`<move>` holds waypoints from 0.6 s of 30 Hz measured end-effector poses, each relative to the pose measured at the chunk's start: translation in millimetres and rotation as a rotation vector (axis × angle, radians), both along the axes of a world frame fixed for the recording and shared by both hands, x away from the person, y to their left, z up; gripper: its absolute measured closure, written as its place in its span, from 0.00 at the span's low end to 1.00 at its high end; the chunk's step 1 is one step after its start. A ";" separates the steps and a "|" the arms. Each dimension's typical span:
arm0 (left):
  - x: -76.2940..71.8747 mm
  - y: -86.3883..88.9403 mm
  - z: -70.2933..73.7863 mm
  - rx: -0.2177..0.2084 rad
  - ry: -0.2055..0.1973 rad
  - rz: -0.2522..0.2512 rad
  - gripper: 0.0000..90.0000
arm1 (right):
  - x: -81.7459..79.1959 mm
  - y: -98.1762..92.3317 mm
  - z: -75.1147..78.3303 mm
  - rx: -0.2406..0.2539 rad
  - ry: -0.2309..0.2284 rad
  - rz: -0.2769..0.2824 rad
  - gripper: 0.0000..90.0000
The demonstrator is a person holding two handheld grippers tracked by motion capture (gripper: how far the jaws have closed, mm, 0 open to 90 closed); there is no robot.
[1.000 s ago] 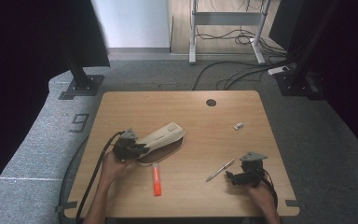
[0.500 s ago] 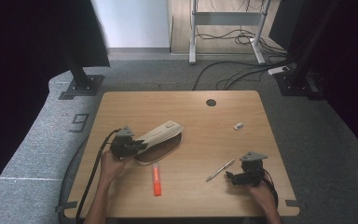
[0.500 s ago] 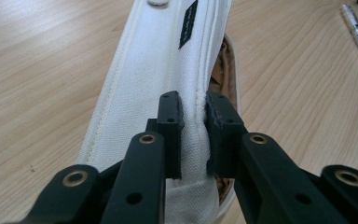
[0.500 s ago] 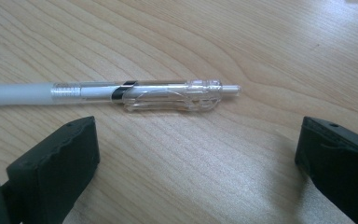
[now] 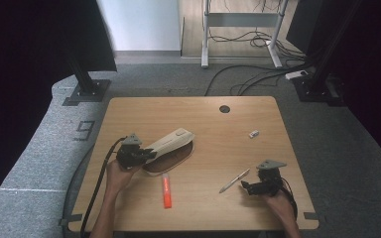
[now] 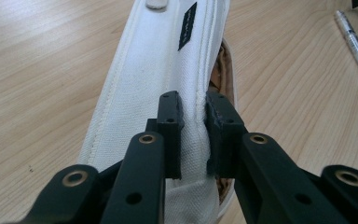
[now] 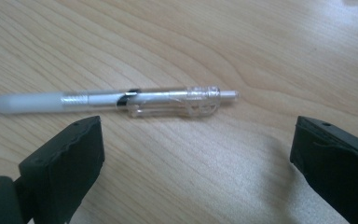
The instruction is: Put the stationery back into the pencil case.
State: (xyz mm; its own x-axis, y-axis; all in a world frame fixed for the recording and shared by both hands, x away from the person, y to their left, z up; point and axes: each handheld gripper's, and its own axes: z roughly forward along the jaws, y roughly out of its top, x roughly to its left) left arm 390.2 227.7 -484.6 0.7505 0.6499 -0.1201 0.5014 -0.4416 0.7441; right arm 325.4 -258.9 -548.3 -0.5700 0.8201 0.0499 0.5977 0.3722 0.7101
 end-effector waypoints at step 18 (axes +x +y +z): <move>0.9 2.0 0.5 -0.023 0.011 -0.007 0.85 | 23.3 -7.8 25.0 0.047 -0.016 0.007 0.05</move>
State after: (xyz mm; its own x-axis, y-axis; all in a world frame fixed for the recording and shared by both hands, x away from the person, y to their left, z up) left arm 391.1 229.7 -484.2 0.7535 0.6417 -0.1431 0.5065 -0.4278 0.7487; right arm 348.8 -266.7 -523.3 -0.5764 0.8133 0.0791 0.5841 0.3424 0.7360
